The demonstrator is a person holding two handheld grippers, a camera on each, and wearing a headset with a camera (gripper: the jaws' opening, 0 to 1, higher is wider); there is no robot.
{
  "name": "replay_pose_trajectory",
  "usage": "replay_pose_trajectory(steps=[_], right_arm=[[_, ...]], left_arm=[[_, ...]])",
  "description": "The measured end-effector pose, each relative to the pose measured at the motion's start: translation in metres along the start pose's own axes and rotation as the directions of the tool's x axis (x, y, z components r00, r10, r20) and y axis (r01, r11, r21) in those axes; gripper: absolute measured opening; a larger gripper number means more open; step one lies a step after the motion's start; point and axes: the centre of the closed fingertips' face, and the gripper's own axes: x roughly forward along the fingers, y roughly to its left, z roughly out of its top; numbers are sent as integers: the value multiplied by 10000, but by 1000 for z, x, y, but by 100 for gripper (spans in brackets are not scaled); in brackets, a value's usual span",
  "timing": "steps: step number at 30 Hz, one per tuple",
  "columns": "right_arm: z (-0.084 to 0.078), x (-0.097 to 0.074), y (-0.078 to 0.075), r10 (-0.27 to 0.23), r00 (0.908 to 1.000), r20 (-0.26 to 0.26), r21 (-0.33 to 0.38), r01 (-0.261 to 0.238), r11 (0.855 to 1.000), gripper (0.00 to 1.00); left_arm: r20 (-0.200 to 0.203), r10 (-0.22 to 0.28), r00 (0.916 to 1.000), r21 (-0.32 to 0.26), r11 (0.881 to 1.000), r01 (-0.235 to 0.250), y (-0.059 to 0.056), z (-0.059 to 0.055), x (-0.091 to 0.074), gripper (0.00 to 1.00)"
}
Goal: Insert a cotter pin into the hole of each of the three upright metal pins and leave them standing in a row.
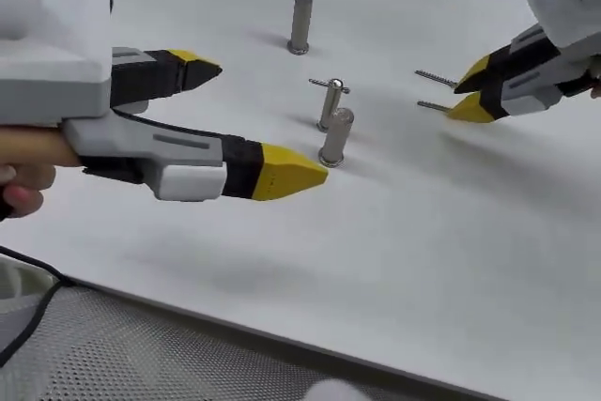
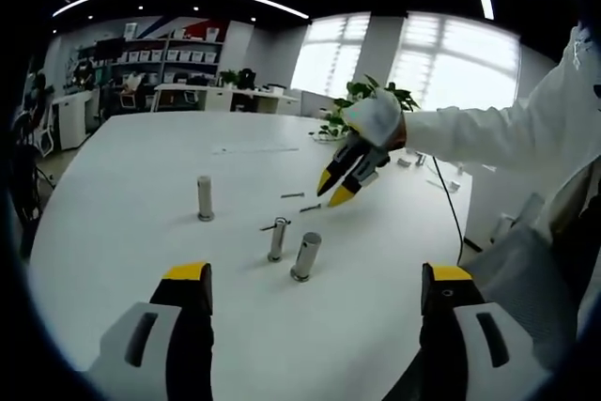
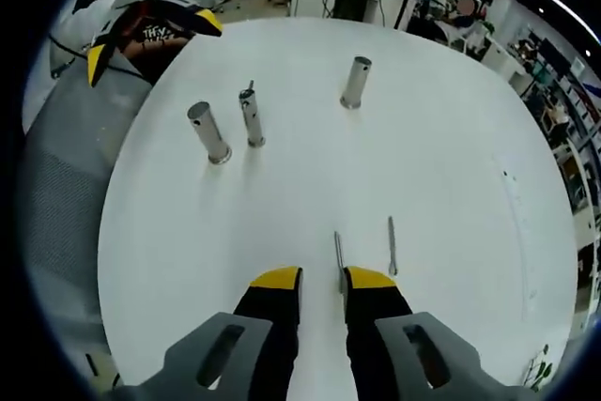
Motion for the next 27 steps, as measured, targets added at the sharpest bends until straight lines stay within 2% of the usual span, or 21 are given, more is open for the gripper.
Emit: replay_pose_trajectory(steps=[9, 14, 16, 20, 27], right_arm=[[-11, 9, -4, 88, 9984, -557, 90, -83, 9999, 7], [-13, 11, -3, 162, 9976, -672, 148, -152, 9998, 5], [-14, 14, -9, 238, 9973, -691, 168, -226, 9996, 5], [-14, 17, -8, 386, 9960, -808, 160, -374, 9992, 1], [-15, 19, -5, 519, 9935, -1017, -13, -523, 9986, 0]], left_arm=[[-106, -181, 9998, 32, 9998, 181, -1, -4, 2, 89], [-99, -216, 9997, -29, 9998, 215, 0, -5, 2, 88], [-96, -216, 9997, -52, 9998, 216, 1, -6, 2, 88], [-101, -243, 9997, -63, 9997, 243, 1, -6, 3, 87], [-58, -246, 9997, -165, 9996, 245, 2, -6, 3, 86]])
